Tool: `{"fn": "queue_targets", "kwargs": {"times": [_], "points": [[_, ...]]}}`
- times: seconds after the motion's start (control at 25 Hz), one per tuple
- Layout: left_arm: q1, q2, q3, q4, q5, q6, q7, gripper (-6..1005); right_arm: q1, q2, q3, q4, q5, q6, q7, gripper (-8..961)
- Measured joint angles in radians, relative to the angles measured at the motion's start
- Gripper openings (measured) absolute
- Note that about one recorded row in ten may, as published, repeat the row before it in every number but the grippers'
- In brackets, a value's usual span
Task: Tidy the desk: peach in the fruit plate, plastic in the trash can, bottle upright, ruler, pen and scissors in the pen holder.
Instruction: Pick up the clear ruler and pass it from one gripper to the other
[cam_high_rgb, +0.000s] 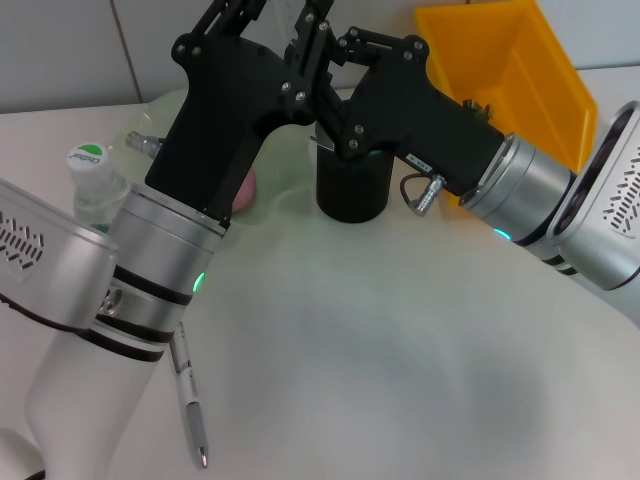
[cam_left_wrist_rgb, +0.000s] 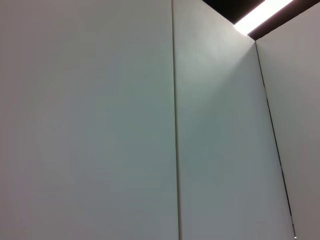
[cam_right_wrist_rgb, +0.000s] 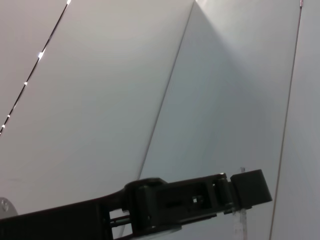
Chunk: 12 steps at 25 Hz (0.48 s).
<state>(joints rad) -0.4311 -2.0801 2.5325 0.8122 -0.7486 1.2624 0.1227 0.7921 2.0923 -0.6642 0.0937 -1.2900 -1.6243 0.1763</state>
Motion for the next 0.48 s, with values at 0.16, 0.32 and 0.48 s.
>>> {"fn": "queue_targets", "kwargs": {"times": [0.16, 0.32, 0.48], "points": [[0.0, 0.0, 0.0, -0.001, 0.0, 0.0, 0.0, 432, 0.002, 0.0, 0.0, 0.0, 0.0, 0.0, 0.0, 167], [-0.003, 0.0, 0.0, -0.001, 0.0, 0.0, 0.0, 434, 0.004, 0.0, 0.0, 0.0, 0.0, 0.002, 0.0, 147], [-0.003, 0.0, 0.0, -0.001, 0.0, 0.0, 0.0, 436, 0.004, 0.0, 0.0, 0.0, 0.0, 0.003, 0.0, 126]]}}
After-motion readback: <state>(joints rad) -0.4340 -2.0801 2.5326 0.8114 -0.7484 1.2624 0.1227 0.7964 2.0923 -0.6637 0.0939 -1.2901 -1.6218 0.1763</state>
